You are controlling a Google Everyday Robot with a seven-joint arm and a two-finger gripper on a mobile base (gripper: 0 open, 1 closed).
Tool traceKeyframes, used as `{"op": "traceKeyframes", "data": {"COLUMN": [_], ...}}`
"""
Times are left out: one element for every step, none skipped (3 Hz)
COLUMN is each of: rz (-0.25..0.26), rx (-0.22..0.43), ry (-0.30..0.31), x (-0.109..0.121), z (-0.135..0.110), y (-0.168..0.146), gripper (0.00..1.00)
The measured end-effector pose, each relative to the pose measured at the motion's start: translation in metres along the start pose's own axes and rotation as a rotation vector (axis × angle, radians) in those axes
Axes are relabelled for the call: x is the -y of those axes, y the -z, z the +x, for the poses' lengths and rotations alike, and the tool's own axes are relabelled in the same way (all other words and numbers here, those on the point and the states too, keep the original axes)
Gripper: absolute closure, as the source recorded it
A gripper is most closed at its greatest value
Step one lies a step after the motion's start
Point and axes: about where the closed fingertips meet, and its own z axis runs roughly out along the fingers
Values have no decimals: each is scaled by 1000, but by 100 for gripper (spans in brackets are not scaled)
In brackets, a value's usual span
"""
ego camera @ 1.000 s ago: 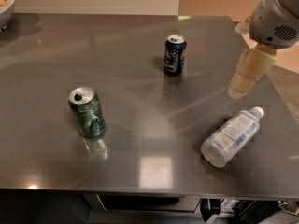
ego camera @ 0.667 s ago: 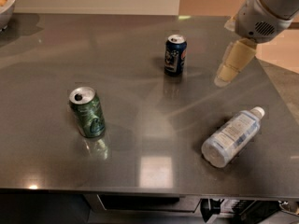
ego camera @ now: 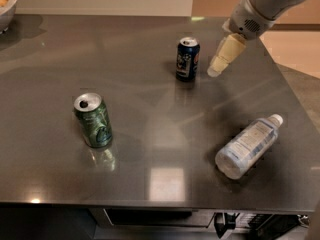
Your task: Knock pepsi can over
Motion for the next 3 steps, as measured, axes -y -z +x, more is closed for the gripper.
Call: {"op": "traceKeyframes", "data": {"rz": [-23,-54,-69], "rx": [29,76,132], "ry": [-51,-76,-71], "x": [26,35,32], "z": [-8,-23,-33], "y": [-26,-44,-51], "gripper": [0,0,0]}}
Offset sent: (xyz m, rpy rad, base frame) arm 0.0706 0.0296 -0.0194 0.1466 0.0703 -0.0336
